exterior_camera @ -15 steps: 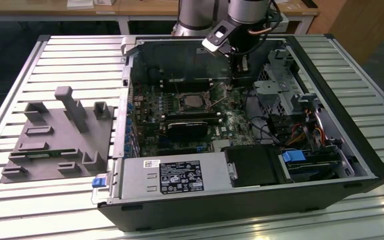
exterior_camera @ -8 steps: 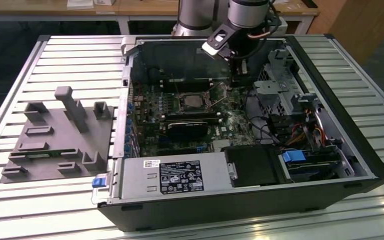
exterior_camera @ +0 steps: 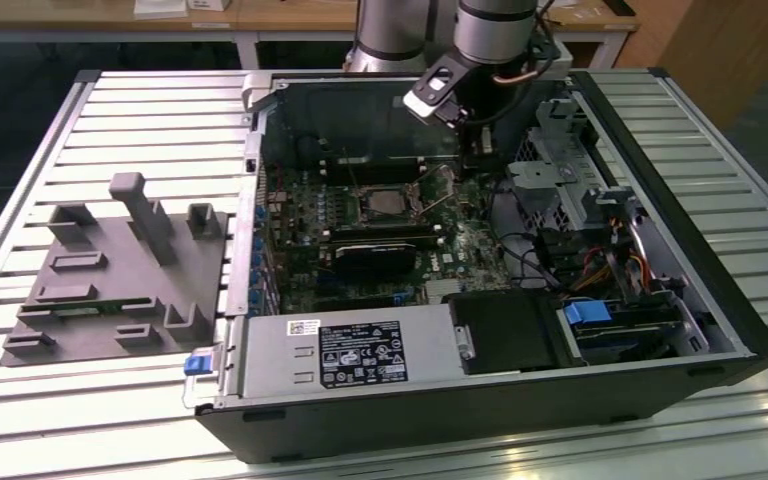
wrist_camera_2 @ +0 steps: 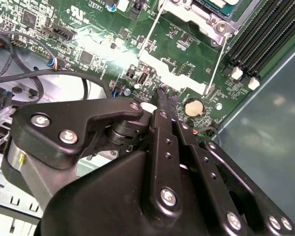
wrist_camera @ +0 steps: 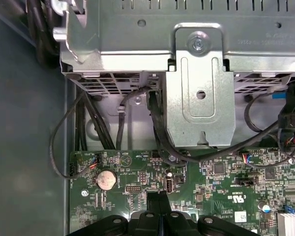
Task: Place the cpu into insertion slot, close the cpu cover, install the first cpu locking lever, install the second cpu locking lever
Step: 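Close the cpu cover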
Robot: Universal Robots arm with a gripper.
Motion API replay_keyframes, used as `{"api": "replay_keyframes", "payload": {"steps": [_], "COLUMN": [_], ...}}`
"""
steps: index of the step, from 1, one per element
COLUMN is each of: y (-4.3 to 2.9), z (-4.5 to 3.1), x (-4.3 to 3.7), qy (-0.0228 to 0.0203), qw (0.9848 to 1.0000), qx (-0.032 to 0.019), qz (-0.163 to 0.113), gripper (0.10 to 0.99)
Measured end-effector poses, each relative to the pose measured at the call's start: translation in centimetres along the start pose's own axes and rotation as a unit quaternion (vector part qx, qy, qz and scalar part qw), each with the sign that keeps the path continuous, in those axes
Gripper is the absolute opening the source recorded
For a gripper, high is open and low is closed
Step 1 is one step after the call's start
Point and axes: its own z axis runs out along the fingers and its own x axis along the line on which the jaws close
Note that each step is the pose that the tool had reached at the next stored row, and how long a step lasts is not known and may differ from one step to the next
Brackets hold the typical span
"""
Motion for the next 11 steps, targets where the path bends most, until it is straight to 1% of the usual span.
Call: {"api": "replay_keyframes", "payload": {"steps": [6,11], "y": [-0.04,-0.05], "z": [0.67,0.72], "x": [0.02,0.02], "qy": [-0.0006,-0.0006], "qw": [1.0000,1.0000], "qx": [0.0000,0.0000], "qz": [0.002,0.002], "gripper": [0.102,0.102]}}
